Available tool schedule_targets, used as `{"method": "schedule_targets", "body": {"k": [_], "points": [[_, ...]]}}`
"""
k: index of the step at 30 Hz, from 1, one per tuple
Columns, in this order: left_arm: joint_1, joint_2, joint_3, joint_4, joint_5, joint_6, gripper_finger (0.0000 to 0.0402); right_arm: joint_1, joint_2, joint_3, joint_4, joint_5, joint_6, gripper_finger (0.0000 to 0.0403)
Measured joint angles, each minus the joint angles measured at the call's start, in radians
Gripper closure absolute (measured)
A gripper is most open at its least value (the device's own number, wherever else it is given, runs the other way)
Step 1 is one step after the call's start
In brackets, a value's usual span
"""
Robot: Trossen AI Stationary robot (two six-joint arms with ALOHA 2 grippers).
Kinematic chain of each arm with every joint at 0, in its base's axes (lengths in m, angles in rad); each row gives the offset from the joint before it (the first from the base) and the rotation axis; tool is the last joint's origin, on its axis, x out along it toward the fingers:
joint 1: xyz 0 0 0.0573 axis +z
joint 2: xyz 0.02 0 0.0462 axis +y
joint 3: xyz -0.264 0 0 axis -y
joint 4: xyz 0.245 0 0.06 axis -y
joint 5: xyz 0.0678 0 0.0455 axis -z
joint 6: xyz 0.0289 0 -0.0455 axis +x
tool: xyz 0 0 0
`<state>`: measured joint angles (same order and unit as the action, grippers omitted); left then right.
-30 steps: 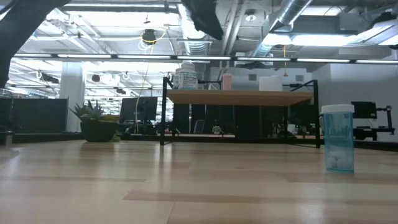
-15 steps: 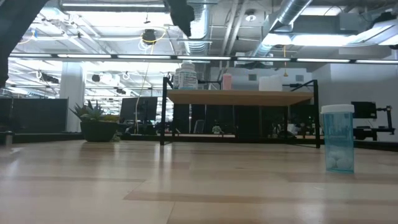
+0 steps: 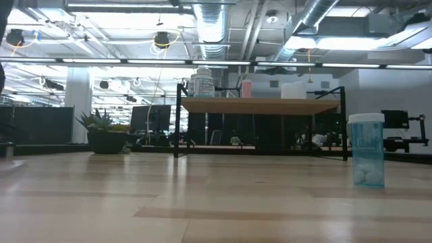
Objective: Pick and place medicine bottles onto shelf by color
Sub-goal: Put the yellow pill bottle on the shelf
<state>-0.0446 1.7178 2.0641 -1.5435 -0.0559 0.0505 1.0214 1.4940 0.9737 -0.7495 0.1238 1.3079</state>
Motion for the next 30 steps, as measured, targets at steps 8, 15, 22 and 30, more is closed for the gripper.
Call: {"method": "schedule_targets", "body": {"k": [8,15,22,30], "points": [[-0.09,-0.183,-0.357,0.24,-0.037,-0.106,0.0205,0.017,0.0,0.0,0.003,0.007,-0.072,0.0117],[-0.124,-0.276,-0.574,0.412,-0.039,-0.152,0.0205,0.043,0.047,0.001,0.016,0.008,-0.079,0.0117],[-0.123,-0.286,-0.631,0.446,-0.04,-0.205,0.0205,0.052,0.163,0.001,0.119,0.007,-0.045,0.0117],[-0.123,-0.286,-0.631,0.468,-0.054,-0.23,0.0205,0.04,0.21,0.001,0.144,0.008,0.021,0.0117]]}}
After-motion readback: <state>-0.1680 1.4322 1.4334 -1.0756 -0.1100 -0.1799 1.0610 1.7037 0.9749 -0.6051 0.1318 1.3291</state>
